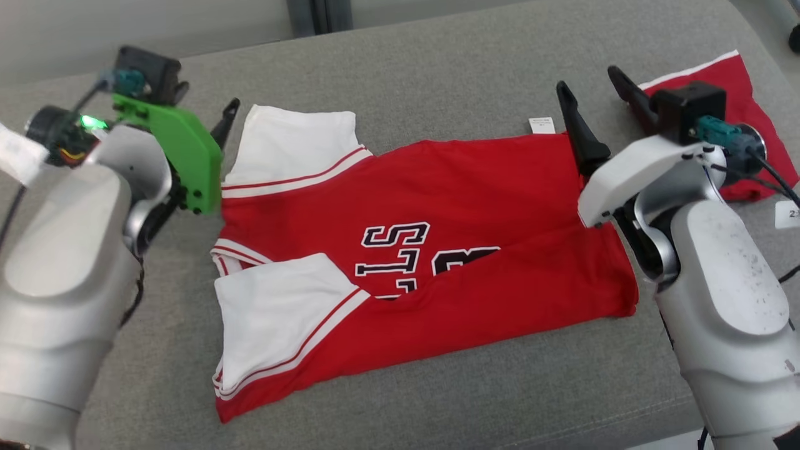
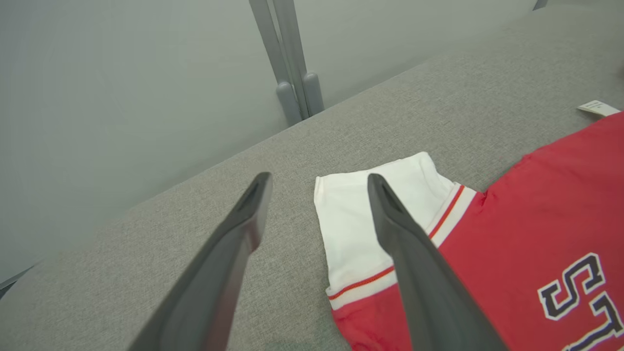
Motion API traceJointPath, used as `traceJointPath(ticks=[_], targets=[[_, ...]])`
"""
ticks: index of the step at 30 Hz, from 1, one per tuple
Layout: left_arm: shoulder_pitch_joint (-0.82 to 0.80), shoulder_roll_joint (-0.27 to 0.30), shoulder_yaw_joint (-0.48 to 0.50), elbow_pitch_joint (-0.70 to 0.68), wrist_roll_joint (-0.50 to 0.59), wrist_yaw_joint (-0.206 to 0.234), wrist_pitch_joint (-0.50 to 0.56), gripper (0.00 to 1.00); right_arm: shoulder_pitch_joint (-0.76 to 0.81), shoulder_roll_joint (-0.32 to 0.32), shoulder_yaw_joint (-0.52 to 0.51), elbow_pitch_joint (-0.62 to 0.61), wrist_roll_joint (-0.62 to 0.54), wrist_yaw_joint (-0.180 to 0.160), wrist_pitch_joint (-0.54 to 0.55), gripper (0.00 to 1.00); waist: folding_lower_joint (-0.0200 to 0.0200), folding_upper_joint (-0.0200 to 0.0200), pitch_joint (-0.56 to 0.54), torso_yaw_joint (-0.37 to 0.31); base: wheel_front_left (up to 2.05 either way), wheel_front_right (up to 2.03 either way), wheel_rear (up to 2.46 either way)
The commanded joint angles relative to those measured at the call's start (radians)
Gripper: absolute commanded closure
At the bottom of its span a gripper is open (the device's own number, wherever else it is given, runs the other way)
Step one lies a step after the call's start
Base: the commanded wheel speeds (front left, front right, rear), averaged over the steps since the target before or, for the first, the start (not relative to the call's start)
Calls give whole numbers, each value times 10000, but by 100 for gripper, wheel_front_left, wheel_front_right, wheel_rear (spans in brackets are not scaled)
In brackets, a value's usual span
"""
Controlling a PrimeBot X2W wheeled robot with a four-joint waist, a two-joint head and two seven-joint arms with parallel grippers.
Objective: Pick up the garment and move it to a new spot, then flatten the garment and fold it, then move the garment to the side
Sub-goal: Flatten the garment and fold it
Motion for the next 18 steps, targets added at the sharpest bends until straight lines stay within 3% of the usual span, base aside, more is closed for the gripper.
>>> traceJointPath(ticks=[1,8,12,18], targets=[[-541,384,-212,126,-620,12,578,0,-411,14,185,132,46,-4,-106,0,0,0,1227,-987,0,0,0],[-2135,1604,-1857,220,-2557,6,3002,0,-1691,-15,879,697,248,-4,-380,0,0,0,1870,-1488,0,0,0],[-2690,2116,-2543,184,-3065,7,3234,0,-2116,36,1094,956,346,-4,-543,0,0,0,2071,-1671,0,0,0],[-3196,2363,-3221,493,-3645,6,3144,0,-2449,89,1345,1232,462,-4,-793,0,0,0,2368,-1886,0,0,0]])
